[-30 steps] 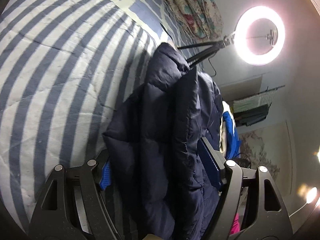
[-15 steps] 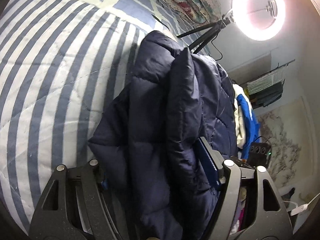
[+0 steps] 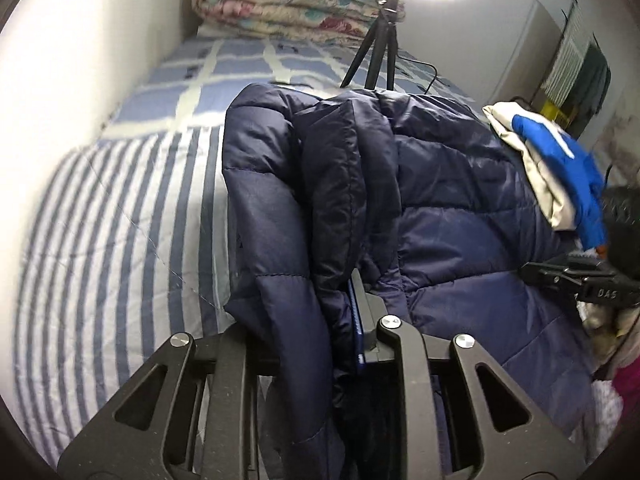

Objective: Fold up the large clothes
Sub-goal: 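Grasp the folded jacket with the left gripper while the right gripper grasps it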

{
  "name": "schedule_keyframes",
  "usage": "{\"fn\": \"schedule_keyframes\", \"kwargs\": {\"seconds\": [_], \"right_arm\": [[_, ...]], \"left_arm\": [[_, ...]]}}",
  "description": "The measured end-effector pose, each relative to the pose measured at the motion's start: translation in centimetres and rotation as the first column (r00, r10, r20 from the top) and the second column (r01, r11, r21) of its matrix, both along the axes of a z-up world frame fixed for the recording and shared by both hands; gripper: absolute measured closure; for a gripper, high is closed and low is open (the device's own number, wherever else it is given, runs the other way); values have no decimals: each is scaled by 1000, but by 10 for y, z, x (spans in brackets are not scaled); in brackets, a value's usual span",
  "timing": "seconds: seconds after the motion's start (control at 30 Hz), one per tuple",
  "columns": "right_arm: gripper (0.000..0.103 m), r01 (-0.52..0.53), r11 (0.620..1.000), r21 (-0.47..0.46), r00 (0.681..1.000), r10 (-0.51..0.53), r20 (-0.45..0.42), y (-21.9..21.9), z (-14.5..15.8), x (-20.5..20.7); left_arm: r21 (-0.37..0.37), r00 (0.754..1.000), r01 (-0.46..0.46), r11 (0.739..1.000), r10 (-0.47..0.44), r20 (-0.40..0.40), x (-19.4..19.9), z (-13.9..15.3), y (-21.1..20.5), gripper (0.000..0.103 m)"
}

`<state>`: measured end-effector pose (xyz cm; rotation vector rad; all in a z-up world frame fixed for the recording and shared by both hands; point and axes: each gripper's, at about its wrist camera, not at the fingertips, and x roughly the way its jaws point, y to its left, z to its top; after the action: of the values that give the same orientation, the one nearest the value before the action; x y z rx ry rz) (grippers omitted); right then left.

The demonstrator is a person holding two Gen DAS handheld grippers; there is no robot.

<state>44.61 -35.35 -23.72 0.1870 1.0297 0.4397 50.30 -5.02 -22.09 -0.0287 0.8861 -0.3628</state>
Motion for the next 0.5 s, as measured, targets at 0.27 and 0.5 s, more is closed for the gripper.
{"fn": "schedule_keyframes", "kwargs": {"seconds": [0.27, 0.5], "right_arm": [[75, -5, 994, -109, 998, 11, 58, 17, 3, -5], [78, -6, 982, -186, 996, 23, 89, 27, 7, -7]], "left_arm": [[6, 1000, -4, 1000, 4, 27, -3, -3, 0, 84], [27, 998, -4, 1000, 2, 61, -10, 0, -2, 86]]}}
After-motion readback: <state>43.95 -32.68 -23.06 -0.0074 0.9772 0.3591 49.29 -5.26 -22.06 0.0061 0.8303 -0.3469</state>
